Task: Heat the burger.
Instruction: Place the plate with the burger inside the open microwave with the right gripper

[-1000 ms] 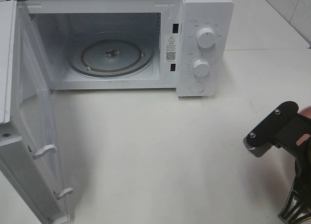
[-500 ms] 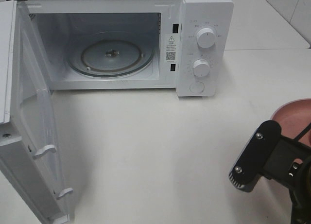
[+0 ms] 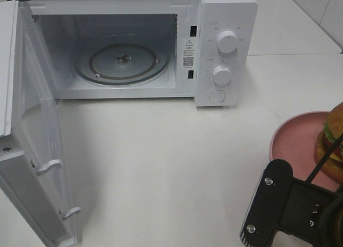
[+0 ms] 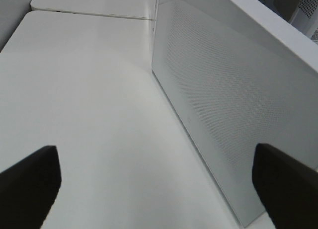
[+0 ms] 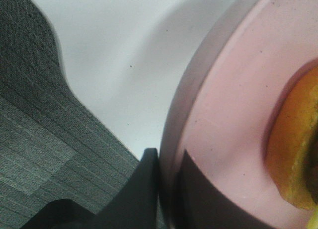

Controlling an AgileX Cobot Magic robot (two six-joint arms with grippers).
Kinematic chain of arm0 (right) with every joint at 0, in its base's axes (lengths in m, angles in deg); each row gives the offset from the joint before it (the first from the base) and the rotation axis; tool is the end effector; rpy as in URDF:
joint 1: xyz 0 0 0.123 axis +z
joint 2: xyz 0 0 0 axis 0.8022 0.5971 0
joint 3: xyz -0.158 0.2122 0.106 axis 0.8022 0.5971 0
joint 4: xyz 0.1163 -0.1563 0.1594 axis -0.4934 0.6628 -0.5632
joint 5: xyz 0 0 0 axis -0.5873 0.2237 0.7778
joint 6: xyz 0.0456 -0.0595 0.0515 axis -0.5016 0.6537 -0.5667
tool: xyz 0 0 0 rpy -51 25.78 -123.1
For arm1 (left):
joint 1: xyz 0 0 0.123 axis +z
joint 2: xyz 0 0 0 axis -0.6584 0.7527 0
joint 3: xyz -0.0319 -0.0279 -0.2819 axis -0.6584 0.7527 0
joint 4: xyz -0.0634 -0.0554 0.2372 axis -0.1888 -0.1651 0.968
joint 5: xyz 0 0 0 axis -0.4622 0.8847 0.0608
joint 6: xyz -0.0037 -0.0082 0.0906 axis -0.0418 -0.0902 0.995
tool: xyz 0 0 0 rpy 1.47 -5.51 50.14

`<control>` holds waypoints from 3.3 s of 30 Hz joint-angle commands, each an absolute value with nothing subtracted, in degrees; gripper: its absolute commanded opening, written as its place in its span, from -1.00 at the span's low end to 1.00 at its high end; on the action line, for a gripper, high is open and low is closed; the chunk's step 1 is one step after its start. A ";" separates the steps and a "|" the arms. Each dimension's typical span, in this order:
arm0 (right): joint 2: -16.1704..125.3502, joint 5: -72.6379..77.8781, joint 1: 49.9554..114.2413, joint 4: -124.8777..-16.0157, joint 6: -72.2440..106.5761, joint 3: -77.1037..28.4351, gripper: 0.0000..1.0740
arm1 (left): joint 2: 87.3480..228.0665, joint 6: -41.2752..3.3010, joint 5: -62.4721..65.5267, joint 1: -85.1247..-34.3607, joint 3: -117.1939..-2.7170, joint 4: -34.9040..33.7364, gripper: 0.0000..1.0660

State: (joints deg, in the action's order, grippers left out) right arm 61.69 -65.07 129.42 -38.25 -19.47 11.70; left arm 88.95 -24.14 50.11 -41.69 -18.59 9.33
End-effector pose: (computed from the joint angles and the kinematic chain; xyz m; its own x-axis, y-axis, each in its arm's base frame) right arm 0.0814 0.1477 0.1863 -0.4806 -0.8766 0.0220 -0.7650 0.4069 -0.4993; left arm -0.0056 -0.0064 0.2801 -0.4336 -0.0613 -0.8990 0.0444 0.9950 -0.0893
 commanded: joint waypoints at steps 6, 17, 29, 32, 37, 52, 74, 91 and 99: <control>61.35 -65.19 130.23 -33.09 -13.80 11.99 -1.00 | 87.75 -24.20 49.60 -41.64 -18.53 9.39 0.87; 61.35 -57.45 130.23 -29.94 -5.15 11.99 -1.00 | 87.75 -24.20 49.60 -41.64 -18.53 9.39 0.87; 61.35 -51.67 130.23 -24.32 1.32 11.99 -1.00 | 87.75 -24.20 49.60 -41.64 -18.53 9.39 0.87; 61.35 -50.41 130.23 -23.41 2.13 11.99 -1.00 | 87.75 -24.20 49.60 -41.64 -18.53 9.39 0.87; 61.35 -47.26 130.17 -21.40 3.44 11.99 -1.00 | 87.75 -24.20 49.60 -41.64 -18.53 9.39 0.87; 61.35 -39.64 125.47 -21.29 19.09 11.99 -1.00 | 87.75 -24.20 49.60 -41.64 -18.53 9.39 0.87; 61.35 -32.07 109.20 -40.71 58.96 3.57 -1.00 | 87.75 -24.20 49.60 -41.64 -18.53 9.39 0.87; 61.35 -29.84 97.97 -62.08 87.78 3.17 -1.00 | 87.75 -24.20 49.60 -41.64 -18.53 9.39 0.87; 61.35 -29.09 95.22 -63.74 91.62 3.17 -1.00 | 87.75 -24.20 49.60 -41.64 -18.53 9.39 0.87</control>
